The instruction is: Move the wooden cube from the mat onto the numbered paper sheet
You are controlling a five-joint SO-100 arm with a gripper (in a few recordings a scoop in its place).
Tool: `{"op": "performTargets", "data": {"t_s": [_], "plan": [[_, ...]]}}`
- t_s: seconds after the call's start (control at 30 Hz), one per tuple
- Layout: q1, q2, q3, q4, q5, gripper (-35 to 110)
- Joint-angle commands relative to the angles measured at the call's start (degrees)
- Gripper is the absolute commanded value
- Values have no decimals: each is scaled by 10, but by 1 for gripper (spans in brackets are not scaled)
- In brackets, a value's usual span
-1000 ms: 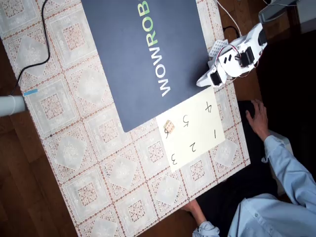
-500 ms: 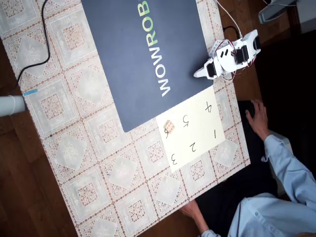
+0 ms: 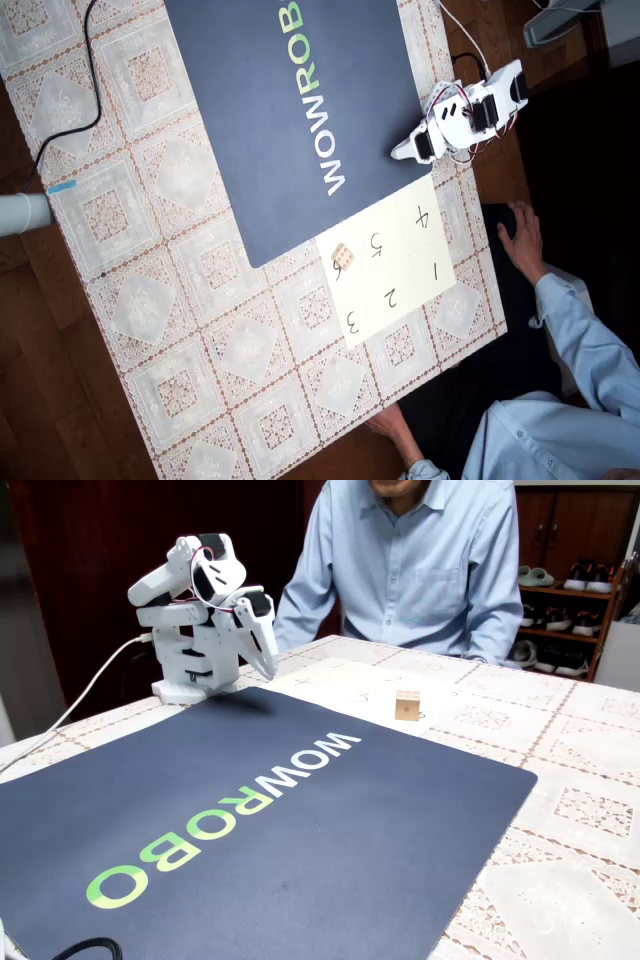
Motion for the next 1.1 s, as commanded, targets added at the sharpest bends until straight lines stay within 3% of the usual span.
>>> {"op": "performTargets", "data": {"t_s": [0.0, 0.63, 0.77, 1.07], "plan": [[12, 6, 22, 11, -12, 0], [36, 6, 24, 10, 11, 0], [36, 6, 24, 10, 10, 6], [37, 6, 24, 10, 10, 0]]}}
